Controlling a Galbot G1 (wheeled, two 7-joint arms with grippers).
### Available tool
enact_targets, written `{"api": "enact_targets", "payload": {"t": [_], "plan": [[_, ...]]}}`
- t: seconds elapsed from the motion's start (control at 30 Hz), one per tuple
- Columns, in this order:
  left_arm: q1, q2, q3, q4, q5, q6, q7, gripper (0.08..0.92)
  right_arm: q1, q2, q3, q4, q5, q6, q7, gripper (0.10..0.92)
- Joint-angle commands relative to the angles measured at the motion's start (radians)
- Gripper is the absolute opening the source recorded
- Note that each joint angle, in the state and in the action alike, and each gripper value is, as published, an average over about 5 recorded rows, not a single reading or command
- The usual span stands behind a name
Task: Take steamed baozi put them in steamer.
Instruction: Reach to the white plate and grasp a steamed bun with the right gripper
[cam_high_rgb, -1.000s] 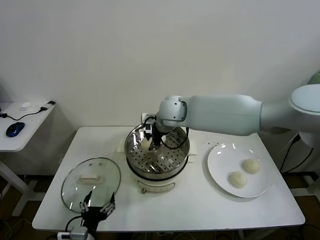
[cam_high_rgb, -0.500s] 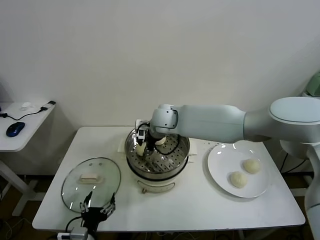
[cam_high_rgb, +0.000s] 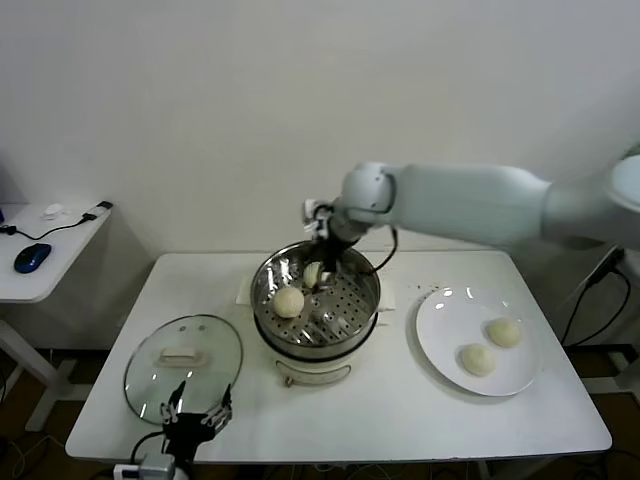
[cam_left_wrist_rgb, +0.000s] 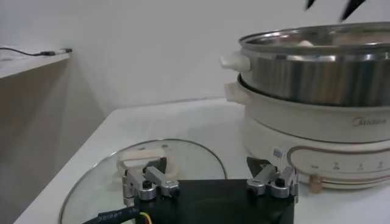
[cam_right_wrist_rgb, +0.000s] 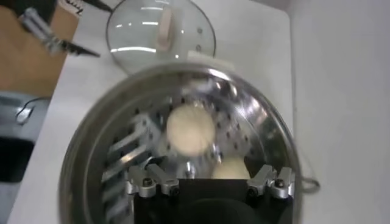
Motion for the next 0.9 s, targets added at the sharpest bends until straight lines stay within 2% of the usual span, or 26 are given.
{"api": "enact_targets", "payload": {"t": [0.03,0.2,0.37,0.63,0.9], "plan": [[0.001,0.000,0.000,-0.003,0.001,0.000,0.000,0.823,0.240,-0.309,-0.223,0.016,-0.075,0.226,-0.303,0.823],[-0.007,-0.006,0.001,-0.004,0.000,0.003,0.001,0.823,0.166,-0.491,-0.305,0.064,-0.291,0.281,-0.276,0.823],[-0.010,-0.014,-0.001,0.001,0.002,0.004,0.001,0.823,-0.076,-0.586,-0.173,0.068,-0.462,0.252,-0.215,0.823],[0.000,-0.020,-0.010,0.005,0.008,0.004,0.001,0.823,-0.398,-0.599,0.066,0.035,-0.603,0.177,-0.154,0.823],[0.001,-0.020,-0.015,0.011,0.008,0.006,0.004,0.823,-0.556,-0.558,0.209,-0.009,-0.681,0.119,-0.084,0.823]]}}
